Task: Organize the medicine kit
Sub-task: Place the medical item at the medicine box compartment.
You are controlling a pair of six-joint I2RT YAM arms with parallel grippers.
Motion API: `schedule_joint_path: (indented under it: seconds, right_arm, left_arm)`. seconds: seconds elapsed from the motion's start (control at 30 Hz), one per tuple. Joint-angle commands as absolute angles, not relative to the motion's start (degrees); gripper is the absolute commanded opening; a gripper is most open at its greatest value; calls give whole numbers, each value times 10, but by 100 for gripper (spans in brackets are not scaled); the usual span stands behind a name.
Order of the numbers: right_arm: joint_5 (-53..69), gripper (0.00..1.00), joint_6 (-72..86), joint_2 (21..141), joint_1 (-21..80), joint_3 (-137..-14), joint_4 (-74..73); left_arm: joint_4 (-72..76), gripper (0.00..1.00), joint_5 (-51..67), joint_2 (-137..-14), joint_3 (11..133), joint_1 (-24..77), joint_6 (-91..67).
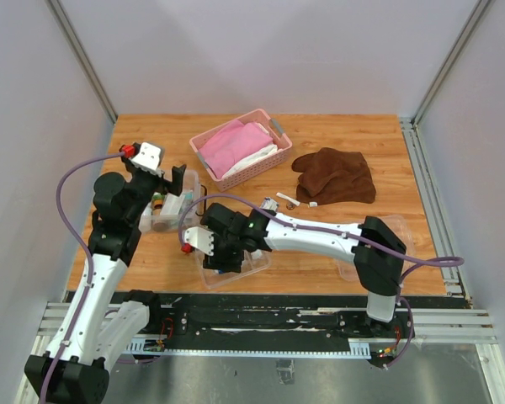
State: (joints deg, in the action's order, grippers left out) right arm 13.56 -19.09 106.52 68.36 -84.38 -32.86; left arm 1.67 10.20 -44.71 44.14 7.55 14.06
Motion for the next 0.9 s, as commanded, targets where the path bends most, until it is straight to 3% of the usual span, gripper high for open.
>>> schedule_joint_path:
  seconds: [0.0,0.43,0.87]
  right_arm:
    - [130,54,-222,1029,683,-824,-306]
    - [73,54,-216,999,643,-812,-287]
    - [175,56,-163,925,368,-787,-295]
  left_arm:
    - [36,99,55,-436,444,69,133]
    - [43,99,23,-431,436,67,128]
    - [55,99,22,-440,428,66,134]
